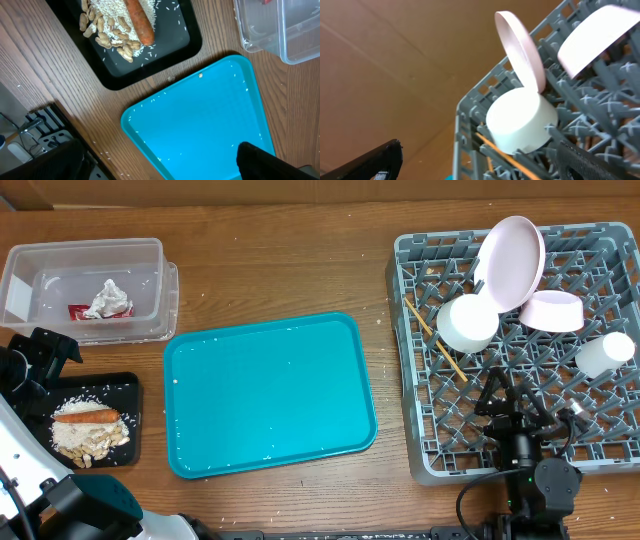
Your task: Sort waste into correct bins and load items into the dishwasher
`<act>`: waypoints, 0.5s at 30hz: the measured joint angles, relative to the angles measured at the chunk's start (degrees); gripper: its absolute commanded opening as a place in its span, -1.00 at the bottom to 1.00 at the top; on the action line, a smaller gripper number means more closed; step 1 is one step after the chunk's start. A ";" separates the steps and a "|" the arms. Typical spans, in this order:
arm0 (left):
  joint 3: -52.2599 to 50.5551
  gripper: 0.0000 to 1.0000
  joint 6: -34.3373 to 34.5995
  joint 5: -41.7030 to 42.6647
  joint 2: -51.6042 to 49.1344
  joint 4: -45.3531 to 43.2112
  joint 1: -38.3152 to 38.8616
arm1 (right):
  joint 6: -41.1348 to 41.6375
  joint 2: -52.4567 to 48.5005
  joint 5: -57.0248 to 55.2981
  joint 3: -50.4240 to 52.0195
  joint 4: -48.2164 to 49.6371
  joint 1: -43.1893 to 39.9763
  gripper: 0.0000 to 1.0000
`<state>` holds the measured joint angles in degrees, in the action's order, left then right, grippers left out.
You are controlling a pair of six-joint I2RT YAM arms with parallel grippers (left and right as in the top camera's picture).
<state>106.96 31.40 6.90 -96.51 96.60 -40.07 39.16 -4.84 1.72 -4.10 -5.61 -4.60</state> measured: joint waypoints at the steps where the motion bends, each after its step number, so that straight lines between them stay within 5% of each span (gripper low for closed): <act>1: 0.00 0.99 0.00 0.00 0.00 0.00 0.00 | -1.07 0.63 0.00 0.31 0.04 -0.17 1.00; 15: 0.00 1.00 0.00 0.00 0.00 0.02 0.00 | -18.16 4.00 -0.35 3.04 1.57 -0.31 1.00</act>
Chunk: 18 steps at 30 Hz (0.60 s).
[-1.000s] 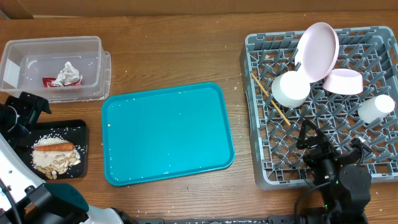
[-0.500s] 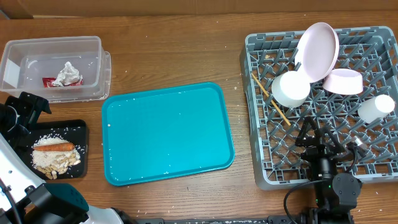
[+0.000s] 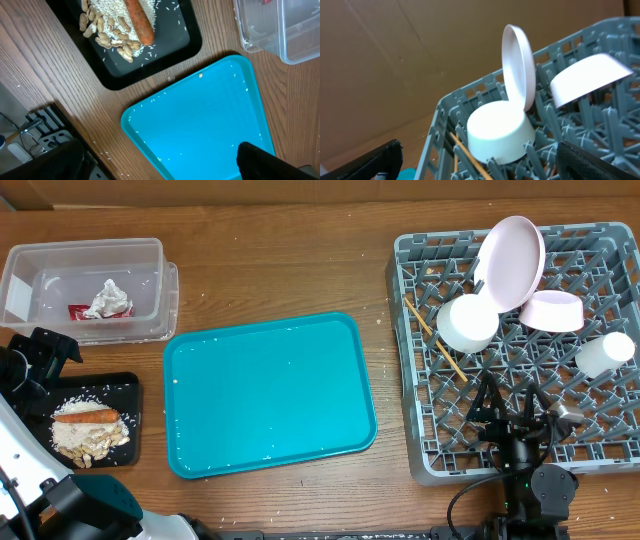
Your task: Sort waste into correct bins and load items into the dishwasher
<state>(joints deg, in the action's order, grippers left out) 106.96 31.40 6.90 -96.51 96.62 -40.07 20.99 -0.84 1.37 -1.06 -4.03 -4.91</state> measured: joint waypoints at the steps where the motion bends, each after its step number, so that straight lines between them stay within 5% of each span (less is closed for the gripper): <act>1: 0.00 0.99 0.00 0.00 0.00 -0.02 0.00 | -0.31 0.00 -0.35 0.00 0.00 0.00 1.00; 18: 0.00 1.00 0.00 -0.02 0.00 -0.02 0.00 | -15.08 0.00 -0.81 0.00 -1.09 -0.68 1.00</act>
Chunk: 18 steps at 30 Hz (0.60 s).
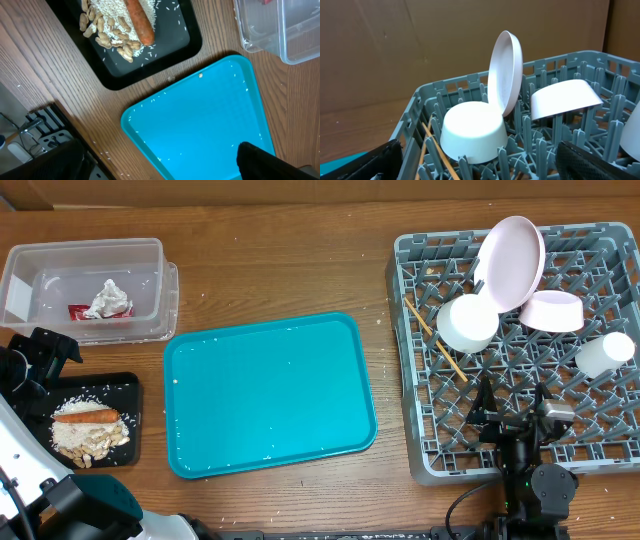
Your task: Sort waste into correct bins and load items into the dishwasher
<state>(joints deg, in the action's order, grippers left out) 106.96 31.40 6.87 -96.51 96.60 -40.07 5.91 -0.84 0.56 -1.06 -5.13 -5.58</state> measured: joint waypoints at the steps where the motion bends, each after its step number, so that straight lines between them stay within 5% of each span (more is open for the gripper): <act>1: 0.00 0.99 0.02 0.00 0.00 0.00 0.00 | -0.24 0.00 0.02 0.00 -0.04 0.00 1.00; 18: 0.00 0.99 0.02 0.02 0.00 0.00 0.00 | -1.09 0.00 -0.59 0.00 0.00 0.00 1.00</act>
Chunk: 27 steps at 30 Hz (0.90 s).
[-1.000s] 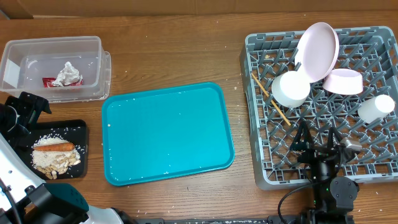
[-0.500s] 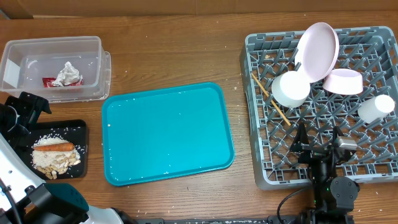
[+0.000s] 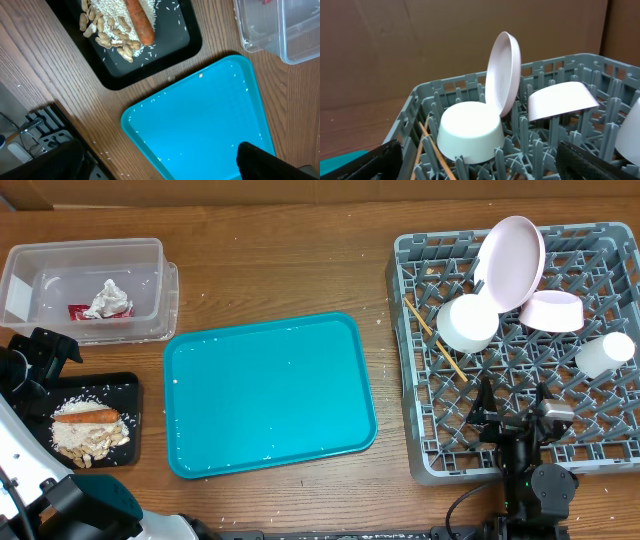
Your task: Sort waste into correct bins and load items into the dishwasher
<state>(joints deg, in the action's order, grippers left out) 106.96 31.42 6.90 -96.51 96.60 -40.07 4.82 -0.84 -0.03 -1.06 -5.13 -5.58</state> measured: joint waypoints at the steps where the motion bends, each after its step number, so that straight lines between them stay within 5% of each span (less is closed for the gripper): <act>1: 0.00 1.00 -0.02 0.00 0.00 0.00 0.00 | 0.00 0.00 -0.26 0.00 0.02 0.00 1.00; 27: 0.00 0.99 -0.02 0.00 0.00 0.02 0.00 | -5.46 0.00 -2.34 0.00 0.15 0.02 1.00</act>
<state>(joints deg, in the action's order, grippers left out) 106.96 31.40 6.90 -96.51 96.62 -40.07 -0.64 -0.84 -2.37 -1.06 -4.97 -5.56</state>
